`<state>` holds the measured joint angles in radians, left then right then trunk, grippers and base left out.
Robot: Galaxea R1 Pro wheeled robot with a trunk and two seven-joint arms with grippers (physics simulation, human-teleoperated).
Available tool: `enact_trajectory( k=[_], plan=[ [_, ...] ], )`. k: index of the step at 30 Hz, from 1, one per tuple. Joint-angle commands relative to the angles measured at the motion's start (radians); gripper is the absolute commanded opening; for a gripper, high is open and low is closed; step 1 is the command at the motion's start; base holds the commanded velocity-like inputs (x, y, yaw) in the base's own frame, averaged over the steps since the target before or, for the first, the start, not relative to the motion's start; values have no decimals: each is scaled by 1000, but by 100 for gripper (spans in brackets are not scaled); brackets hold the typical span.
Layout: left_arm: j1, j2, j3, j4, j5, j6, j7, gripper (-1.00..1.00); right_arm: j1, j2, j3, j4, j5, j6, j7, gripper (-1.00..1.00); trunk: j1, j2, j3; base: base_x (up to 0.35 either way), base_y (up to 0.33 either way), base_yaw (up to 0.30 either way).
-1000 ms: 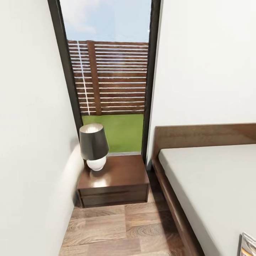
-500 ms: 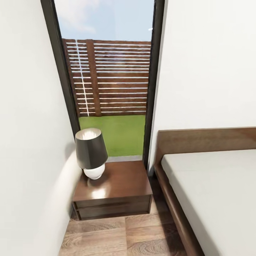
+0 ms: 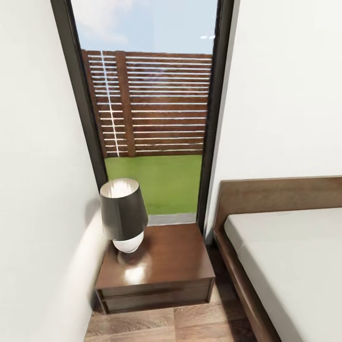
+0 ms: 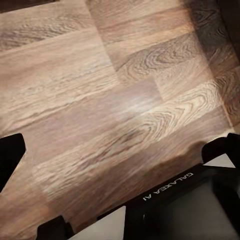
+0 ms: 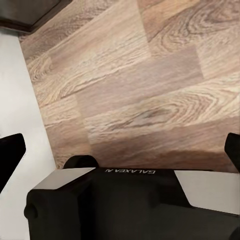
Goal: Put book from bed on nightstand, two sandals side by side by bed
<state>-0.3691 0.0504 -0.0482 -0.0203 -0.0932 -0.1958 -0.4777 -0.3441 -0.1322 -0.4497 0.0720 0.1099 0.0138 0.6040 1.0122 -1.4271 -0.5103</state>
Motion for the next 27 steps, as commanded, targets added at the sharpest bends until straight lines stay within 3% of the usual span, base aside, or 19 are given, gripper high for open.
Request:
enact_trajectory(
  k=[1,15,27],
  plan=[
    [-1,0,-4,0,-10,-10,2,100,-1,-1,-9,2,10,1,2,100,1,0,-1,323,144,0],
    [-1,0,-4,0,-11,-10,2,100,-1,-1,-9,2,10,1,2,100,1,0,-1,328,29,0],
    [-1,0,-4,0,-11,-10,2,100,-1,-9,-13,0,4,2,2,100,1,0,-1,34,0,0]
  ],
)
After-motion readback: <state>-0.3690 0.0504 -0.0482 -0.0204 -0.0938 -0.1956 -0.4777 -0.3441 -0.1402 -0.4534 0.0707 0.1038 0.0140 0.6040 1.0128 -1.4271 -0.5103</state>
